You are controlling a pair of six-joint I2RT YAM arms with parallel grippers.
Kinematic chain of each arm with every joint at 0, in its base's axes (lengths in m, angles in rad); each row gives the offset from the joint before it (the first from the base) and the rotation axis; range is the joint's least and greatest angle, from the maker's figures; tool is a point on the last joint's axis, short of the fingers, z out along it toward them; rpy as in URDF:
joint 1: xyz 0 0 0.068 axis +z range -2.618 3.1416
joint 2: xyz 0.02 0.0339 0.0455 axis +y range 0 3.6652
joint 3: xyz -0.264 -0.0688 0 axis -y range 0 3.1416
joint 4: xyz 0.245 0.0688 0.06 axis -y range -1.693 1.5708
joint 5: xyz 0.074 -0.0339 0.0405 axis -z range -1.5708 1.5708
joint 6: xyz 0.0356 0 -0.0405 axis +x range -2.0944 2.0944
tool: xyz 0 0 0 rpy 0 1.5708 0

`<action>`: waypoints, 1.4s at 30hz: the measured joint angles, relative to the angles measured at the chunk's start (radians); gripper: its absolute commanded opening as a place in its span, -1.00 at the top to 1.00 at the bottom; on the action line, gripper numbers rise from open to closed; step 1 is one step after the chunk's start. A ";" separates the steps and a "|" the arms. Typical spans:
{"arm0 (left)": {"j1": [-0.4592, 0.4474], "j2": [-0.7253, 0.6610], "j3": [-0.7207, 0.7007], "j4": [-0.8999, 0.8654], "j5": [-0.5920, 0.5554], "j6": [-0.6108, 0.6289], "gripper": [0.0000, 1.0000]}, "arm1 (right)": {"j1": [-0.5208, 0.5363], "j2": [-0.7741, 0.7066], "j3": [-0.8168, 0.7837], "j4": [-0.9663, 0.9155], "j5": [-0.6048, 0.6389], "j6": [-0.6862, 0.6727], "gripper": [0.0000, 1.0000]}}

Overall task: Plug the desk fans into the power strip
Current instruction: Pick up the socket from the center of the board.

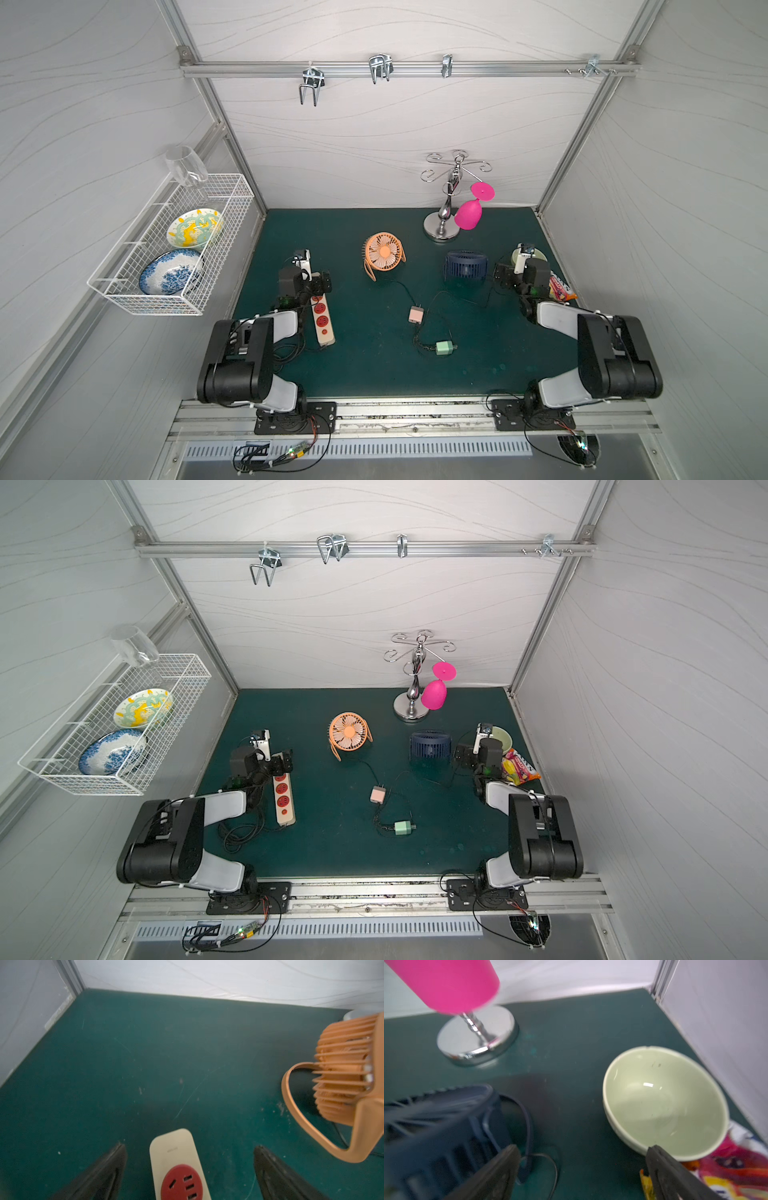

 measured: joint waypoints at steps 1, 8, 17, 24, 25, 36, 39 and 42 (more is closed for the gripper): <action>-0.002 -0.027 0.042 -0.072 0.007 0.003 -1.00 | 0.003 -0.043 0.011 -0.033 0.010 0.006 -0.98; -0.008 -0.233 0.328 -0.542 0.038 -0.023 -1.00 | 0.009 -0.299 0.126 -0.371 0.054 0.141 -0.98; -0.008 -0.363 0.453 -1.083 0.107 -0.066 -1.00 | -0.011 -0.528 0.207 -0.819 0.105 0.509 -0.99; -0.008 -0.366 0.442 -1.291 0.066 -0.054 -0.99 | -0.014 -0.565 0.238 -0.996 0.027 0.508 -0.98; -0.008 -0.365 0.438 -1.302 0.061 -0.052 -0.98 | -0.012 -0.575 0.238 -1.008 0.017 0.497 -0.98; -0.008 -0.229 0.425 -1.327 0.055 -0.084 -0.90 | 0.072 -0.670 0.208 -1.057 0.012 0.391 -0.98; -0.008 -0.195 0.425 -1.324 0.061 -0.091 -0.88 | 0.090 -0.672 0.197 -1.056 0.014 0.375 -0.98; -0.008 -0.147 0.425 -1.317 0.062 -0.101 -0.84 | 0.092 -0.670 0.189 -1.057 0.019 0.365 -0.99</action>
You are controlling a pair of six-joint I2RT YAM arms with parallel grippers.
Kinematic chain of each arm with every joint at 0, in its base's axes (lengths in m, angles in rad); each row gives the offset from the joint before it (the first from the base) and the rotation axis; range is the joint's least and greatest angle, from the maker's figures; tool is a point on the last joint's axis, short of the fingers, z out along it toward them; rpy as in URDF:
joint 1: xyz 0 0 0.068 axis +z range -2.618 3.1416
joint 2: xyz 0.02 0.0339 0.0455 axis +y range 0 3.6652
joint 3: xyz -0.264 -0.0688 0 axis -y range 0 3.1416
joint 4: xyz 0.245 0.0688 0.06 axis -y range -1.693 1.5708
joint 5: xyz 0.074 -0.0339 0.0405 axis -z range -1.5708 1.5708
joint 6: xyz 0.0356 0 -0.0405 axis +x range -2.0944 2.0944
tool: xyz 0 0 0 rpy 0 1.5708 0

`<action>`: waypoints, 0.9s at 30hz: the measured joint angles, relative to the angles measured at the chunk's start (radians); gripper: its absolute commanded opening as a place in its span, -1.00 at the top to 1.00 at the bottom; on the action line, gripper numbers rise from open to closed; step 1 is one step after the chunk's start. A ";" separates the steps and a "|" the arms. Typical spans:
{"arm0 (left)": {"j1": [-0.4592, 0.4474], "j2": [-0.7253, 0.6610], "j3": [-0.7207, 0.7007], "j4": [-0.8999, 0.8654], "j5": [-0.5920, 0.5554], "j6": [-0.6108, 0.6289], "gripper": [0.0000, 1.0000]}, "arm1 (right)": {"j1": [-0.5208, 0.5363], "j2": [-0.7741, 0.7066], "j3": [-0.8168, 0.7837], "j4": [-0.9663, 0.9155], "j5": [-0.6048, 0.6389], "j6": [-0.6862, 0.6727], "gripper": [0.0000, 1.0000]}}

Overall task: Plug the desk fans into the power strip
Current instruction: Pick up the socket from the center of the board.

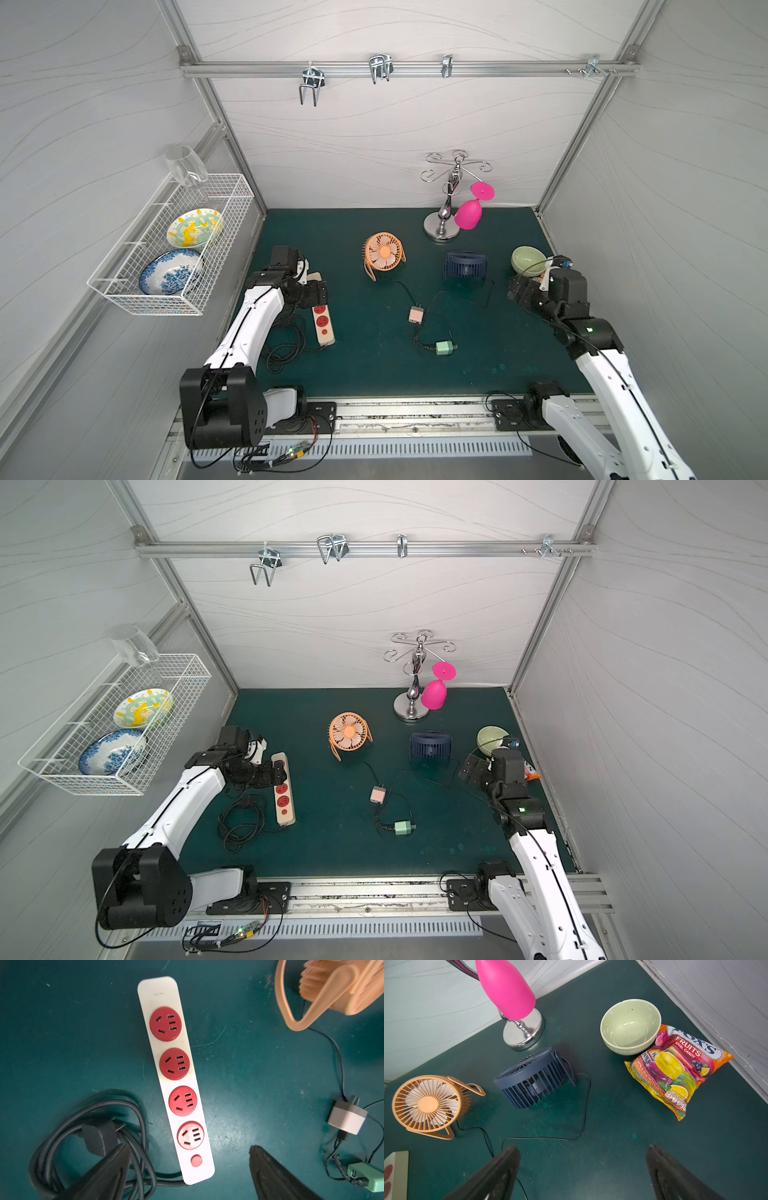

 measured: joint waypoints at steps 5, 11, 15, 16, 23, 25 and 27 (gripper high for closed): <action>0.000 0.090 0.000 0.008 0.002 -0.016 -0.79 | 0.000 0.000 -0.008 0.002 0.006 -0.005 -0.98; 0.000 0.203 0.020 0.009 0.016 -0.040 -0.76 | 0.000 0.010 -0.014 0.002 0.013 -0.006 -0.98; -0.003 0.253 0.035 0.014 0.016 -0.054 -0.75 | 0.000 0.011 -0.017 0.002 0.014 -0.007 -0.99; -0.005 0.264 0.040 0.014 0.016 -0.055 -0.75 | 0.000 0.012 -0.017 0.002 0.016 -0.007 -0.98; -0.013 0.366 0.101 0.014 0.018 -0.071 -0.61 | 0.008 0.012 -0.019 0.002 0.016 -0.007 -0.98; -0.013 0.397 0.120 0.014 0.018 -0.072 -0.59 | 0.009 0.013 -0.019 0.002 0.016 -0.006 -0.98; -0.013 0.422 0.133 0.013 0.018 -0.077 -0.56 | 0.010 0.013 -0.019 0.002 0.016 -0.006 -0.98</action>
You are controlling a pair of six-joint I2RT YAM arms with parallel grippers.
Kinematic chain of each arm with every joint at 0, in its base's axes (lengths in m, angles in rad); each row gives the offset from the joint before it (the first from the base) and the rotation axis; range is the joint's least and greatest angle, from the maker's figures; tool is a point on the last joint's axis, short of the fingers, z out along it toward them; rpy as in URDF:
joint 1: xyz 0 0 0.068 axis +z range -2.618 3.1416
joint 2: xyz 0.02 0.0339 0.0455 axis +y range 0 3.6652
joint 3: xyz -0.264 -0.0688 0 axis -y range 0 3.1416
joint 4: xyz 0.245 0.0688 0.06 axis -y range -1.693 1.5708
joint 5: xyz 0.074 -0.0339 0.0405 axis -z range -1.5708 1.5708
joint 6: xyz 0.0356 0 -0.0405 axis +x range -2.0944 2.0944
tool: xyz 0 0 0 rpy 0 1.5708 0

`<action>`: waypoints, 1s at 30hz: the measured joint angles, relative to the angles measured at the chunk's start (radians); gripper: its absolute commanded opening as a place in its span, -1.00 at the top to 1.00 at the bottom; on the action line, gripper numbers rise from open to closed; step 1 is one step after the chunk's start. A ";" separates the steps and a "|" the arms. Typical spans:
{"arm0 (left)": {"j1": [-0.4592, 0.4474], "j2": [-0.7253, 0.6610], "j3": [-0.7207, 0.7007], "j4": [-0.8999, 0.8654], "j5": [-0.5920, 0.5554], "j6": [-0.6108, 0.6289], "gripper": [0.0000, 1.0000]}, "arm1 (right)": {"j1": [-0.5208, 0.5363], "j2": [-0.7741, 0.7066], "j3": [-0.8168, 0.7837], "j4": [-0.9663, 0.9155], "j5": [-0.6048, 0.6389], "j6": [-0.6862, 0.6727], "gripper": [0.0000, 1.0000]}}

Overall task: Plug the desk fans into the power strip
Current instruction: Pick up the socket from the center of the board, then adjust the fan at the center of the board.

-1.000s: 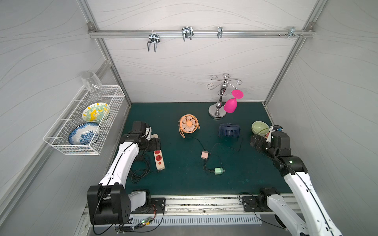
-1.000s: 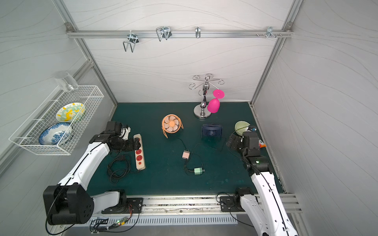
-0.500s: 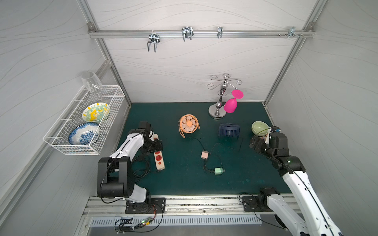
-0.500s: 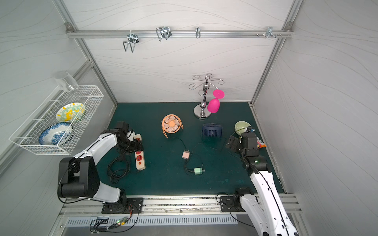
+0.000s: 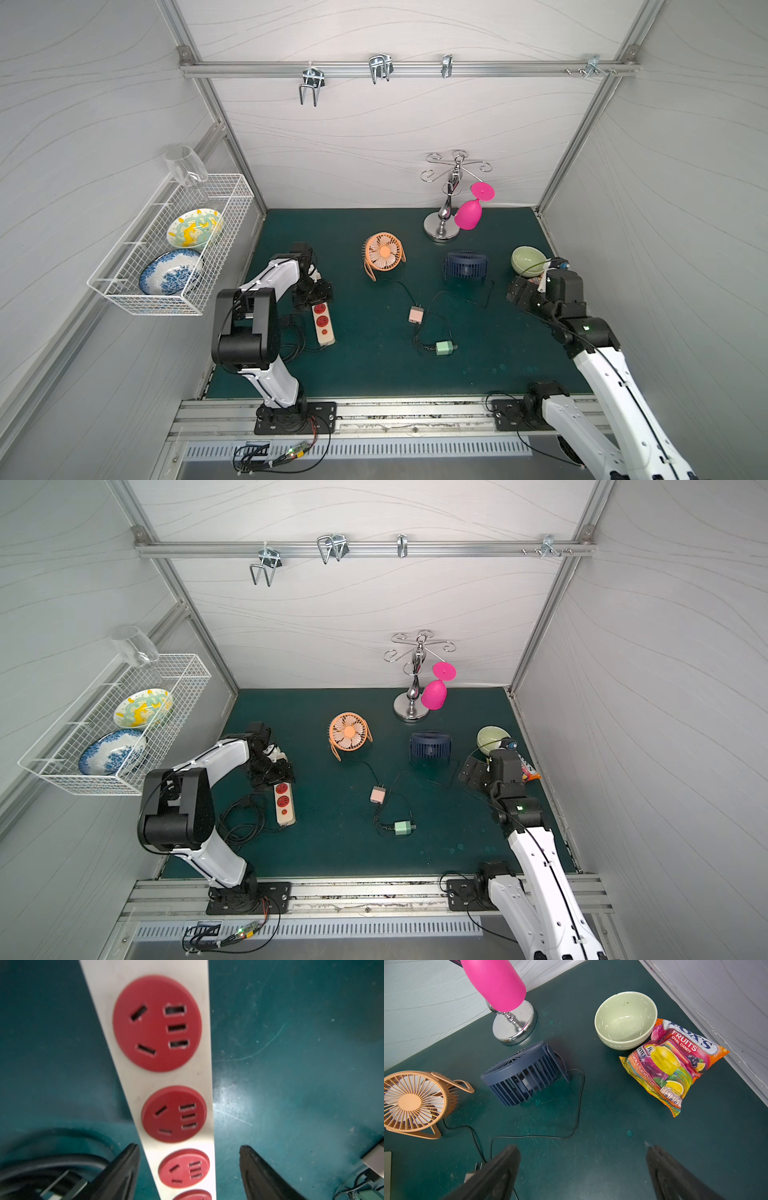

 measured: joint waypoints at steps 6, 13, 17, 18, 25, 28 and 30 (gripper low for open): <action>-0.011 0.031 0.006 -0.001 -0.005 -0.002 -0.33 | 0.003 0.002 0.000 0.000 0.001 0.000 -0.98; -0.039 0.045 0.014 -0.011 -0.029 -0.003 0.00 | 0.019 0.020 0.000 0.000 0.002 0.000 -0.98; -0.088 0.041 0.015 -0.012 -0.034 0.000 0.06 | 0.029 0.024 0.000 0.000 0.002 0.000 -0.99; -0.104 0.038 0.014 -0.014 -0.034 0.002 0.07 | 0.030 0.026 0.000 0.000 0.002 0.000 -0.99; -0.240 -0.035 -0.008 -0.018 0.019 0.003 0.15 | 0.033 0.035 0.000 0.000 0.005 -0.001 -0.98; -0.280 -0.037 -0.008 -0.023 0.043 0.000 0.20 | 0.033 0.039 0.000 0.000 0.008 -0.001 -0.98; -0.298 -0.032 -0.008 -0.026 0.062 -0.006 0.21 | 0.033 0.038 0.000 0.000 0.010 -0.001 -0.98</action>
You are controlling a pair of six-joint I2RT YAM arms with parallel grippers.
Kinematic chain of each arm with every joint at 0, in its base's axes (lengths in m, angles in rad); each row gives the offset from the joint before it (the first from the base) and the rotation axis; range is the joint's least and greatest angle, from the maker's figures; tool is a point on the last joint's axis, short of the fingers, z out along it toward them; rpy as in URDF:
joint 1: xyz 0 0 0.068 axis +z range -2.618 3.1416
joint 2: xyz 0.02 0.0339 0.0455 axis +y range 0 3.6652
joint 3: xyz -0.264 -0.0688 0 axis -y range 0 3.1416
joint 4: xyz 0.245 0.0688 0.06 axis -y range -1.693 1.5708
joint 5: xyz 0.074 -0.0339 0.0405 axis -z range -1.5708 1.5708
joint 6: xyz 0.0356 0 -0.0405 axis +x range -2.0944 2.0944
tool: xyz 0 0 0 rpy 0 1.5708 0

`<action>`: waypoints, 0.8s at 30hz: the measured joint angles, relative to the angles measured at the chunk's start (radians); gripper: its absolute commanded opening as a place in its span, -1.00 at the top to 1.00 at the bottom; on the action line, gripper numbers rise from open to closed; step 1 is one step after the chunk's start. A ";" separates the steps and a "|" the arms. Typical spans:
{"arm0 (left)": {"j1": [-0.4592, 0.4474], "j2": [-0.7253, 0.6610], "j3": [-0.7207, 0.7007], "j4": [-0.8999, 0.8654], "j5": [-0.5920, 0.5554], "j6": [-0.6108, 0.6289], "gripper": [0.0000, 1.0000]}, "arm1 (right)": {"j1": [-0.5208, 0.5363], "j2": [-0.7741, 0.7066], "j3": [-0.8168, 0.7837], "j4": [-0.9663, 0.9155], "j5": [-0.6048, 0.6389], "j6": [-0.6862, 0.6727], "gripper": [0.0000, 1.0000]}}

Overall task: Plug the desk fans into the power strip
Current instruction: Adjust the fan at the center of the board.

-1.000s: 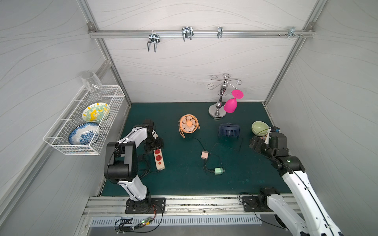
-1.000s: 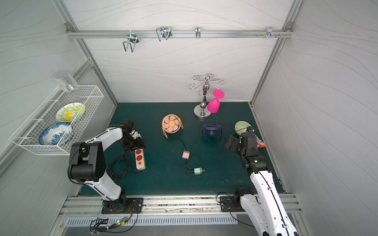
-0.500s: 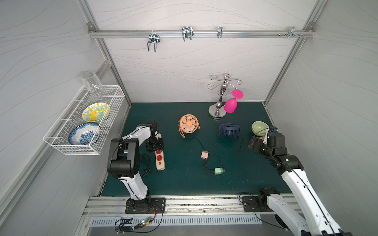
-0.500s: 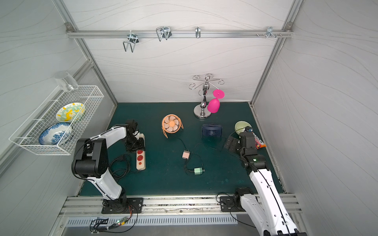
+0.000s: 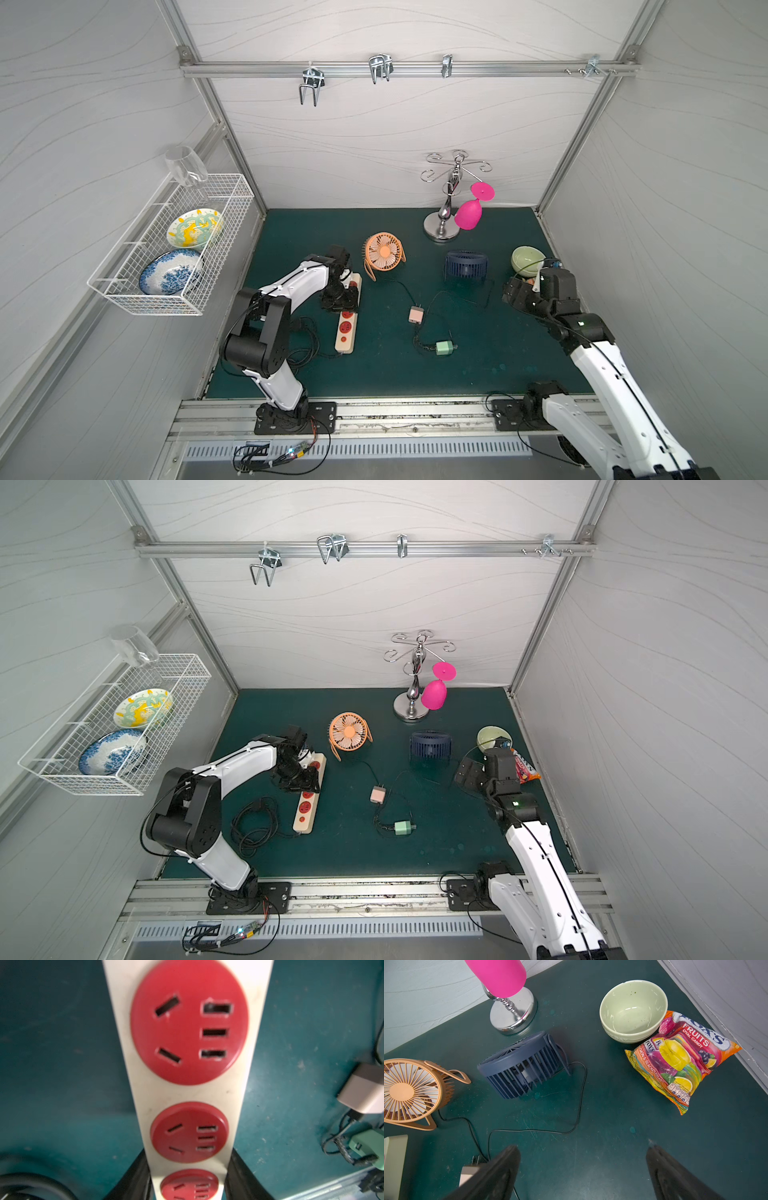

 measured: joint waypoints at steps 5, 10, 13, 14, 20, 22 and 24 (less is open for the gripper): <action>-0.052 0.031 0.000 -0.001 0.026 -0.013 0.23 | 0.000 -0.002 0.000 0.000 0.006 0.000 -0.98; -0.104 0.069 0.034 -0.023 0.055 -0.024 0.32 | 0.000 0.000 0.000 0.000 0.010 -0.001 -0.98; -0.113 0.116 0.096 -0.041 0.053 -0.026 0.38 | 0.000 0.005 0.000 0.000 0.013 -0.001 -0.98; -0.113 0.135 0.122 -0.047 0.052 -0.027 0.40 | 0.000 0.007 0.000 0.000 0.013 -0.001 -0.98; -0.113 0.280 0.313 -0.109 0.013 -0.029 0.43 | 0.000 0.009 0.000 0.000 0.013 -0.002 -0.98; -0.113 0.320 0.374 -0.124 -0.007 -0.030 0.43 | 0.000 0.009 0.000 0.000 0.013 -0.001 -0.98; -0.113 0.352 0.427 -0.141 -0.026 -0.033 0.43 | 0.000 0.009 0.000 0.000 0.011 -0.002 -0.98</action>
